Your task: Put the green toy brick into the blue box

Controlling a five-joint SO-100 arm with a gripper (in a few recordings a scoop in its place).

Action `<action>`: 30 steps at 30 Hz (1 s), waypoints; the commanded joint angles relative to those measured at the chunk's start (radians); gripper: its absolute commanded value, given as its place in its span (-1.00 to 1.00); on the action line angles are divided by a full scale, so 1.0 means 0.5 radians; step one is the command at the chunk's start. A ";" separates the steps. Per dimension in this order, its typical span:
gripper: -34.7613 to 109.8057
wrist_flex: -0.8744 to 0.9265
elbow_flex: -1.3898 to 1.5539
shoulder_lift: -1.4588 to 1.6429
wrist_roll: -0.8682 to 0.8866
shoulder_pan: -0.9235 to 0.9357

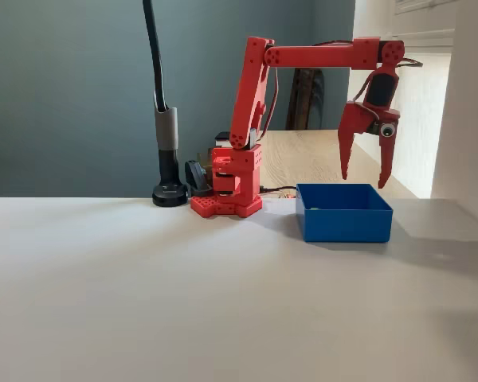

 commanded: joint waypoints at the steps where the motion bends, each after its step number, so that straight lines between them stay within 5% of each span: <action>1: -0.19 0.046 -0.135 0.095 0.037 0.003; 7: -0.52 0.040 -0.433 0.107 0.215 0.107; 23: -0.52 0.015 -0.761 0.500 0.101 1.095; 30: -0.52 0.009 -0.383 0.868 0.040 1.451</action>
